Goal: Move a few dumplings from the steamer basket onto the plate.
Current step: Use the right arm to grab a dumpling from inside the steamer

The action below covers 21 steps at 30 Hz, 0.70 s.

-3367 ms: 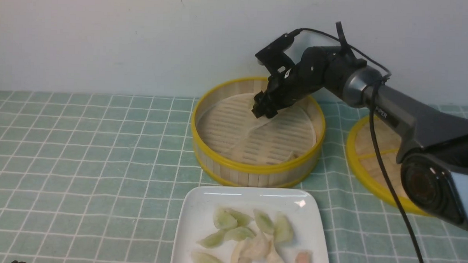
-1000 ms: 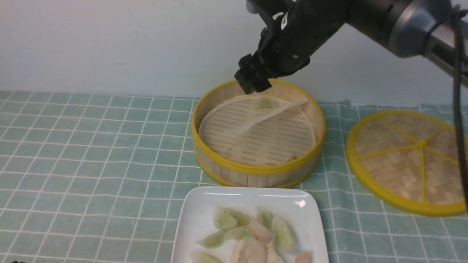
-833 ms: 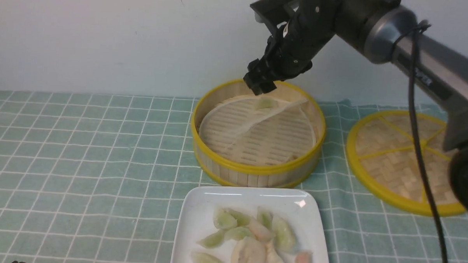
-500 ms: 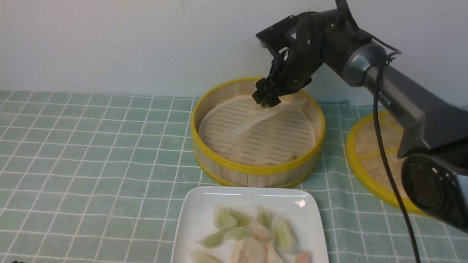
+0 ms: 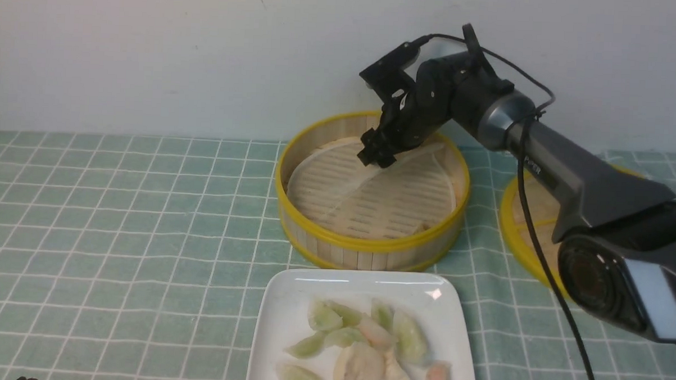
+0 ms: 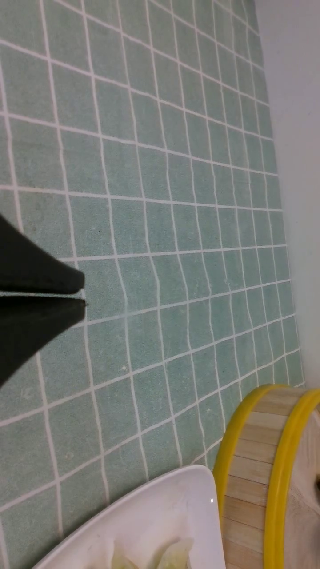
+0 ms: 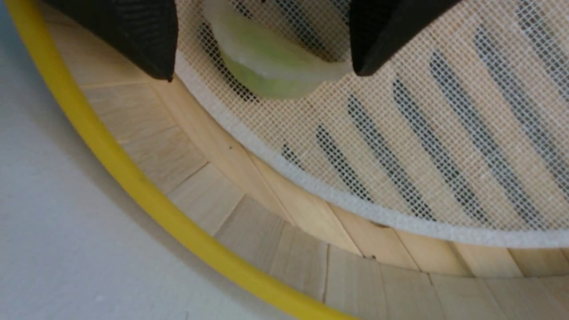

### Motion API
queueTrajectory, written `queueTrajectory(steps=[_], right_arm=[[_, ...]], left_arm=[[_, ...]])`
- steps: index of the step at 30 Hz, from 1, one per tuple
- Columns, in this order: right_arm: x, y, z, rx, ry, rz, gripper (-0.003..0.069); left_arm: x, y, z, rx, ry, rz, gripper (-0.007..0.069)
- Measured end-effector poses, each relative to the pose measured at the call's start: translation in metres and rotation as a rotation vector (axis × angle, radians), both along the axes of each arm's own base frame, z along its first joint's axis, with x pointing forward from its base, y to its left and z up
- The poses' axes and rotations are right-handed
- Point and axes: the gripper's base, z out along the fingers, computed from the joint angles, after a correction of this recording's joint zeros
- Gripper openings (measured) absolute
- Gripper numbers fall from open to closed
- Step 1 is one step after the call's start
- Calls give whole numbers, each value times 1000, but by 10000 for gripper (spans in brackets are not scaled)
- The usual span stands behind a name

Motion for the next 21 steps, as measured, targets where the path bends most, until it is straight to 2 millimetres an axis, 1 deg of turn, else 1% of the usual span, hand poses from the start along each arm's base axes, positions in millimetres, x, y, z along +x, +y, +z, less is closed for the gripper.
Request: queueTrajectory(steps=[2, 5, 6, 7, 10, 11, 13, 15, 16, 17, 18, 19, 20, 21], right_arm=[[0, 0, -1, 5, -2, 0, 459], [0, 1, -1, 7, 4, -1, 382], [0, 0, -1, 6, 5, 0, 374], [0, 0, -1, 5, 7, 0, 296], [0, -1, -1, -8, 9, 0, 127], [0, -1, 0, -8, 11, -2, 86], [-2, -1, 5, -10, 21, -3, 79], [-6, -3, 24, -19, 40, -2, 70], [-7, -4, 27, -21, 45, -2, 68], [-9, -4, 38, -18, 41, -2, 62], [-14, -6, 62, -9, 33, -6, 55], [-17, -6, 74, 3, 24, -11, 54], [-23, -8, 97, 29, 12, -23, 40], [-27, -9, 111, 56, 6, -33, 20]], left_arm=[[0, 0, 0, 0, 0, 0, -6], [0, 0, 0, 0, 0, 0, -6], [0, 0, 0, 0, 0, 0, -6], [0, 0, 0, 0, 0, 0, -6], [0, 0, 0, 0, 0, 0, -6], [0, 0, 0, 0, 0, 0, -6], [0, 0, 0, 0, 0, 0, -6], [0, 0, 0, 0, 0, 0, -6], [0, 0, 0, 0, 0, 0, -6], [0, 0, 0, 0, 0, 0, -6], [0, 0, 0, 0, 0, 0, -6], [0, 0, 0, 0, 0, 0, -6], [0, 0, 0, 0, 0, 0, -6], [0, 0, 0, 0, 0, 0, -6]])
